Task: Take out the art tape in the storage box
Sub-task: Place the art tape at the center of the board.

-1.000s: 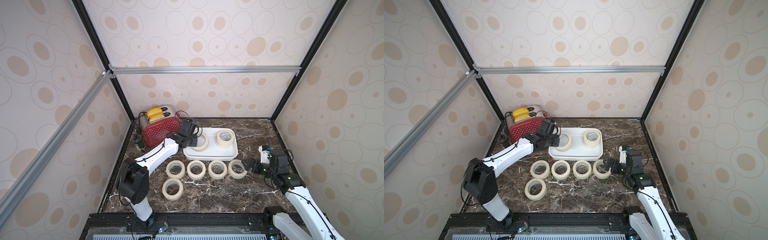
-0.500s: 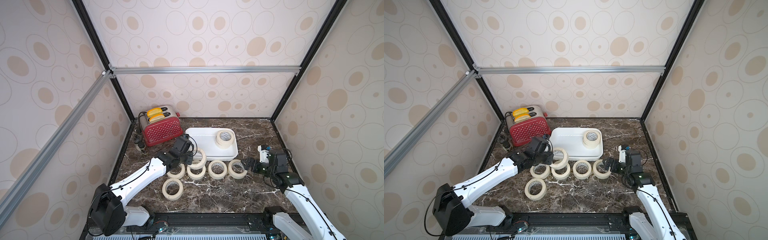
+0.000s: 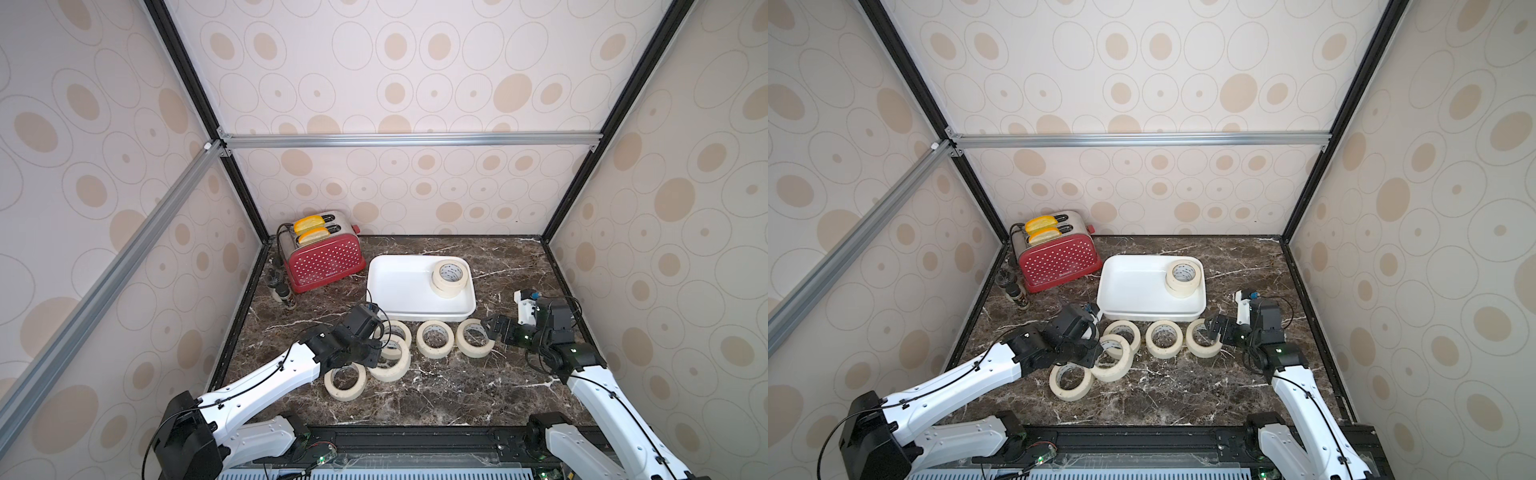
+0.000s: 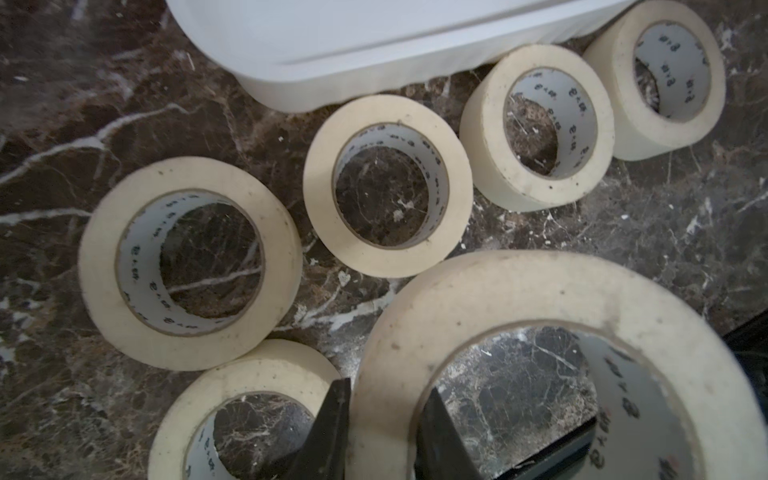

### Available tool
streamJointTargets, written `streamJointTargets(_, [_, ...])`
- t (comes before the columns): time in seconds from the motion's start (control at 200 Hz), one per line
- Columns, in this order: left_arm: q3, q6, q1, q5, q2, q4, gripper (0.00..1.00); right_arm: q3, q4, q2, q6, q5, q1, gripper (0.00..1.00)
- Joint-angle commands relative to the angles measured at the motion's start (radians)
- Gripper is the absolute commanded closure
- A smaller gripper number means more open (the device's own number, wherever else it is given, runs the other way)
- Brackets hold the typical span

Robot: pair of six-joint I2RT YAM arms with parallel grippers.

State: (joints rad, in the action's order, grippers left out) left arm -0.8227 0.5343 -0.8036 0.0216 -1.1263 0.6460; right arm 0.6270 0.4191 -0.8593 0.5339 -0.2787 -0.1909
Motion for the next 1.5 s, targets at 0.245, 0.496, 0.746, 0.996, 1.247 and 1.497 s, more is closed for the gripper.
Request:
streamJointTargets(0.245, [0.093,0.053,-0.04,0.062,0.048,-0.005,0.92,0.009,-0.013,-0.012,-0.011,0.0,0.004,0.0])
streamJointTargets(0.496, [0.098,0.041,-0.095,0.018,-0.009,-0.051,0.91,0.004,-0.017,-0.017,-0.005,-0.007,0.004,0.0])
streamJointTargets(0.746, [0.127,0.053,-0.133,0.004,-0.098,-0.13,0.92,-0.003,-0.012,-0.01,-0.004,-0.002,0.004,0.0])
streamJointTargets(0.996, [0.138,0.058,-0.137,-0.075,-0.135,-0.137,0.92,-0.009,-0.015,-0.011,-0.004,0.003,0.004,0.0])
streamJointTargets(1.247, [0.142,0.038,-0.136,-0.153,-0.157,-0.141,0.92,-0.009,-0.016,-0.02,-0.005,0.0,0.004,0.0])
streamJointTargets(1.497, [0.139,0.031,-0.136,-0.146,-0.204,-0.176,0.9,-0.01,-0.02,-0.027,-0.006,0.004,0.004,0.0])
